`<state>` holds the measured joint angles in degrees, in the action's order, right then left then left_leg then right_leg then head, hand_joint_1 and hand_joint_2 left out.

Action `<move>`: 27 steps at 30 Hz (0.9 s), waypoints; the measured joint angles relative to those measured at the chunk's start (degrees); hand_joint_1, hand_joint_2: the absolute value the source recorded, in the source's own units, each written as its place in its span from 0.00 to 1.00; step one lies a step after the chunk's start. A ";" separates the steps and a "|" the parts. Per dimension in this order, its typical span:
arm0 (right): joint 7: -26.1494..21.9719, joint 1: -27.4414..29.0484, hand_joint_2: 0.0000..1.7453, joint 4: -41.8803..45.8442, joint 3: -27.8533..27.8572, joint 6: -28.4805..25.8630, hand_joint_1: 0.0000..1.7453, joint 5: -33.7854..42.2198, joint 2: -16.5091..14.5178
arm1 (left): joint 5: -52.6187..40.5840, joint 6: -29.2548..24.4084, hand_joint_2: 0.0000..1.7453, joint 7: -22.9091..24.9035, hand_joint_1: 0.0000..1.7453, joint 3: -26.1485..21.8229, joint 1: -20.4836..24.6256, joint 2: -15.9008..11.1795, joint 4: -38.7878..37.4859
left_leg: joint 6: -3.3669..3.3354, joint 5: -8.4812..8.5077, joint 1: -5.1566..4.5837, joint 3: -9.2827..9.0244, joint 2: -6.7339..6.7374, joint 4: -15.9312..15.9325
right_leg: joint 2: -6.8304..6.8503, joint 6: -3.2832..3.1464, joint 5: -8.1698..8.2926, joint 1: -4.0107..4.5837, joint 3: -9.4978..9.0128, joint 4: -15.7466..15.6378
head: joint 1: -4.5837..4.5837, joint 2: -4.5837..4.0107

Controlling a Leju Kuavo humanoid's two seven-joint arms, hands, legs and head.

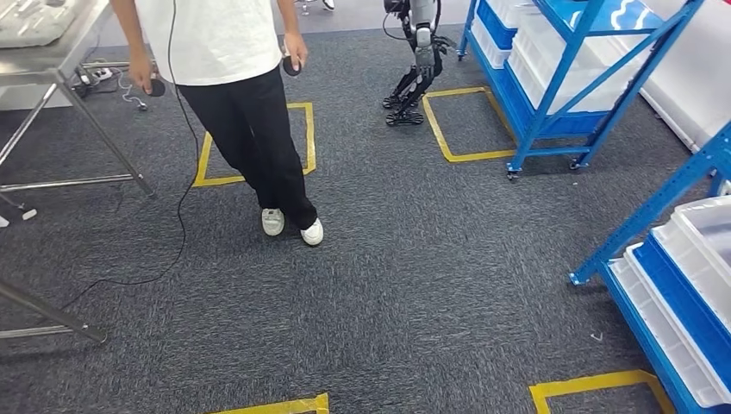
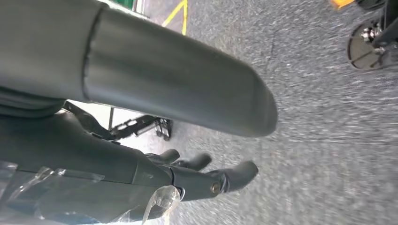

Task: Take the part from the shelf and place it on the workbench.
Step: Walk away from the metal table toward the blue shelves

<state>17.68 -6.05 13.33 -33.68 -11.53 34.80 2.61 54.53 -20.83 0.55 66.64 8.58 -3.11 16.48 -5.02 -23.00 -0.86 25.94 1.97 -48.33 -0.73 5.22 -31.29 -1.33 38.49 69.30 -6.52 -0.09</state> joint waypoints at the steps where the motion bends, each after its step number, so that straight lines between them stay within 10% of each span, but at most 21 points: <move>1: 0.05 0.01 0.00 0.00 0.00 0.00 0.00 0.01 -0.01 | -0.01 0.05 0.00 0.11 0.00 0.02 0.00 0.02 0.00 | 0.02 -0.01 0.04 -0.02 0.69 -0.02 | 0.30 0.12 1.23 -0.05 -1.19 -1.73 | -0.01 0.00; 4: 0.17 -0.05 0.00 0.00 0.00 -0.01 0.00 0.01 0.01 | -0.02 0.24 0.00 0.37 0.00 0.06 0.00 0.07 0.00 | 0.50 -0.31 -0.13 -0.10 2.38 -0.40 | 3.86 0.12 6.62 -0.03 -8.62 -14.86 | -0.04 0.00; 6: 0.26 -0.07 0.00 0.00 0.00 -0.01 0.00 0.05 0.00 | 0.01 0.27 0.00 0.45 0.00 0.07 -0.06 0.06 0.00 | 1.04 -0.49 -0.53 0.13 3.42 -0.87 | 5.24 -0.54 7.84 0.11 -10.47 -18.96 | -0.08 0.00; 10: 0.46 -0.03 0.00 -0.01 0.00 -0.04 0.00 0.22 -0.03 | 0.02 0.20 0.00 0.62 0.00 0.07 0.03 0.08 0.00 | 1.93 -2.57 -0.10 1.26 2.65 -3.72 | 2.73 -2.10 8.38 0.00 -9.86 -19.30 | -0.13 0.00; 13: 0.57 -0.32 0.00 0.00 -0.01 -0.03 0.00 0.35 -0.02 | 0.01 0.18 0.00 0.69 0.00 0.08 -0.18 0.15 0.02 | 2.66 -9.08 0.60 6.86 -0.98 -16.55 | 0.82 -2.98 8.78 0.03 -9.47 -19.35 | -0.15 0.00; 15: 0.63 -0.31 0.00 -0.01 -0.02 0.02 0.00 0.37 -0.01 | 0.00 0.23 0.00 0.71 0.00 0.10 -0.38 0.16 0.02 | 2.76 -10.42 0.76 9.33 -1.36 -21.99 | -0.70 -3.22 8.98 0.16 -9.29 -19.34 | -0.15 0.00; 20: 0.68 -0.32 0.00 -0.01 -0.67 0.09 0.00 0.34 -0.01 | 0.01 0.31 0.00 0.45 0.00 0.37 0.01 0.16 0.03 | 2.43 -2.10 1.01 1.77 -5.04 -5.29 | -4.59 -2.47 9.60 0.02 -8.68 -19.08 | -0.18 0.00; 23: 0.71 -0.12 0.00 -0.03 -0.94 0.10 0.00 0.32 0.07 | 0.03 0.32 0.00 0.44 0.00 0.78 0.11 0.18 0.05 | 2.16 -1.39 0.87 0.83 -5.38 -1.95 | -6.48 -1.40 10.37 -0.25 -7.50 -19.14 | -0.17 0.00; 27: 0.84 0.16 0.00 -0.09 -1.18 0.12 0.00 0.42 0.22 | 0.10 0.10 0.00 0.66 0.00 1.04 0.04 0.24 0.07 | 0.98 -0.53 0.65 0.65 -2.79 -1.34 | -1.37 -0.68 5.20 0.08 -3.86 -11.09 | -0.11 0.00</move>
<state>18.51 -5.89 13.25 -34.86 -11.41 35.22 2.83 54.63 -20.73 1.21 67.69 8.62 -2.87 16.55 -4.05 -23.53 -0.21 26.59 -0.82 -49.67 -2.10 4.53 -26.09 -1.25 34.63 58.21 -6.64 -0.09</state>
